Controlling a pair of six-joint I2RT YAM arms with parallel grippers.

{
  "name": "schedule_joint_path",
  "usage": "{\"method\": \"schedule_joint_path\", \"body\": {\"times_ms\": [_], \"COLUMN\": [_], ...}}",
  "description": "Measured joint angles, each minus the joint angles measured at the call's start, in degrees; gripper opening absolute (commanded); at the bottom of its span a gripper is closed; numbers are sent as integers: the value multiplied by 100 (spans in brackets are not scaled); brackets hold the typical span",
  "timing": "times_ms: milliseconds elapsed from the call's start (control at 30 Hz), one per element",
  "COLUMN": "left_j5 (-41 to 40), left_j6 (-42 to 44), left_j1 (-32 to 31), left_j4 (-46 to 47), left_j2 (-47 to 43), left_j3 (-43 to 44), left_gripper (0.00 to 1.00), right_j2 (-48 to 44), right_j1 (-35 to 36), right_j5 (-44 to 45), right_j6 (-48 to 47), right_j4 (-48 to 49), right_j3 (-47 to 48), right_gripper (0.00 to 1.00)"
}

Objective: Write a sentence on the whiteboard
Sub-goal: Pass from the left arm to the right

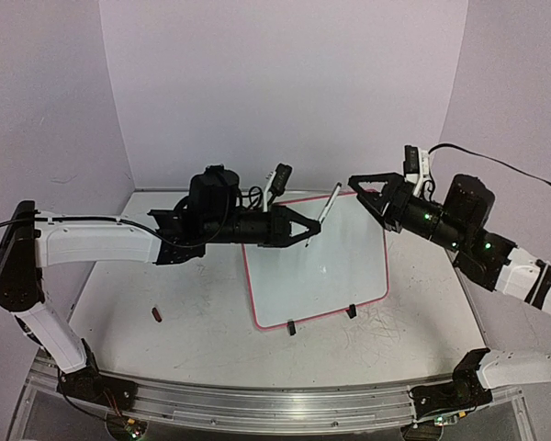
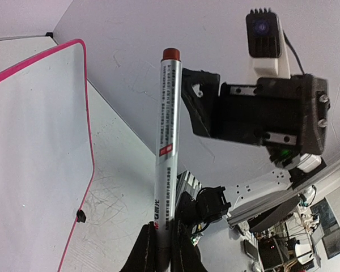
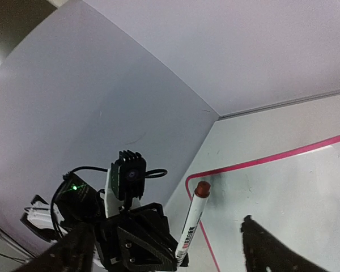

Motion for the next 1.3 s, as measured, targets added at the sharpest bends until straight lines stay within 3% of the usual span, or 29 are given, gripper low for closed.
{"method": "schedule_joint_path", "body": {"times_ms": [133,400,633,867,1300], "left_j5": [322,365,382,461,532], "left_j6": [505,1745,2511,2889,2959], "left_j1": [-4,-27,-27,-27,-27], "left_j4": [-339,-1901,-2704,-2960,-3047], "left_j2": [-200,-393,-596,-683,-669], "left_j3": [-106,126,290,426,469], "left_gripper": [0,0,0,0,0], "right_j2": [123,547,1435,2049,2486], "right_j1": [0,-9,-9,-9,68], "right_j5": [-216,-943,-2209,-2787,-3441], "right_j6": [-992,-2468,-3157,-3414,-3413], "right_j4": [-1313,-3542,-4618,-5048,-4876], "right_j3": [835,2211,2596,2788,2885], "right_gripper": [98,98,84,61,44]}}
